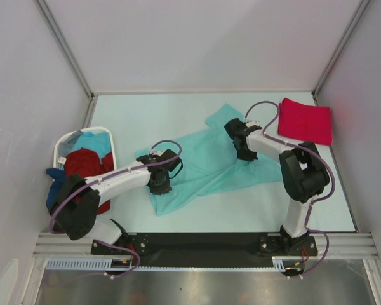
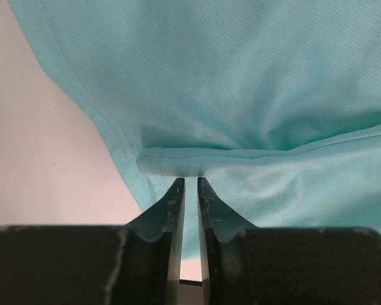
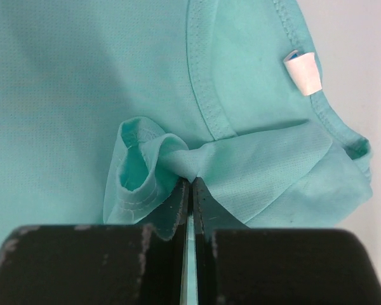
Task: Fold and stack the t-shirts
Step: Fold the flattened tshirt in 1/3 of the way
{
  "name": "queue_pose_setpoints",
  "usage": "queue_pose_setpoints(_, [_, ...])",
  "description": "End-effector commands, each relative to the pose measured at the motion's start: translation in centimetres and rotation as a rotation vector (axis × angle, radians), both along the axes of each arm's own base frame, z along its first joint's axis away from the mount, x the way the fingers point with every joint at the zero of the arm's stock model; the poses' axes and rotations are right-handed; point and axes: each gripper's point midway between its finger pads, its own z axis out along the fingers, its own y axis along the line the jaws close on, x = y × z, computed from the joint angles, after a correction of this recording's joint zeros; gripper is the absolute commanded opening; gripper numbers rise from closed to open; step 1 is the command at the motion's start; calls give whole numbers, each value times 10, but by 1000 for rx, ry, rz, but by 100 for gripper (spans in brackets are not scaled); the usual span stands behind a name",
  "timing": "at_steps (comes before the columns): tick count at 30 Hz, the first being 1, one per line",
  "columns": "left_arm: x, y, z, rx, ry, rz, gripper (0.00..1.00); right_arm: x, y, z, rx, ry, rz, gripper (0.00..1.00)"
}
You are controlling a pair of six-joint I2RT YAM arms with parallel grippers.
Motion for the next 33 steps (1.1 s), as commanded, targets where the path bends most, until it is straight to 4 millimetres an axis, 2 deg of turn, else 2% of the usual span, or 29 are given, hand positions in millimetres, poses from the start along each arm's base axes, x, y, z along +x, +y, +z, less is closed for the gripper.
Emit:
queue_pose_setpoints(1, [11,-3,8,2,-32,19,22,16,6,5,16,-43,-4,7])
queue_pose_setpoints(2, [11,-2,8,5,-32,18,24,16,7,5,16,-44,-1,15])
queue_pose_setpoints(4, [12,-3,10,2,-38,12,27,17,6,10,22,-56,-2,22])
queue_pose_setpoints(5, [12,-3,11,0,-40,12,30,15,5,11,18,-61,-3,33])
queue_pose_setpoints(7, [14,-4,16,-10,-54,10,33,15,2,21,6,-86,-10,43])
queue_pose_setpoints(8, [15,-5,19,-17,-65,9,34,15,2,33,13,-114,-10,49])
queue_pose_setpoints(10, [17,-6,24,-26,-79,5,37,9,-4,41,-4,-124,-15,52])
queue_pose_setpoints(11, [18,-7,29,-37,-94,4,38,6,-6,55,2,-149,-19,54])
queue_pose_setpoints(15, [17,-8,32,-46,-102,-6,39,-14,-8,70,11,-166,-9,55])
queue_pose_setpoints(18, [13,-11,27,-45,-89,-22,40,-32,-5,66,22,-140,3,55])
queue_pose_setpoints(21, [9,-15,17,-32,-64,-41,39,-56,12,49,15,-98,60,54])
queue_pose_setpoints(23, [9,-17,11,-27,-56,-45,39,-68,13,35,2,-69,68,53])
queue_pose_setpoints(25, [12,-18,7,-15,-51,-49,39,-76,20,26,8,-54,79,52])
queue_pose_setpoints(28, [17,-17,3,12,-49,-54,39,-82,21,17,1,-36,82,51])
queue_pose_setpoints(33, [21,-21,-2,24,-36,-76,40,-81,19,7,-24,-24,88,51])
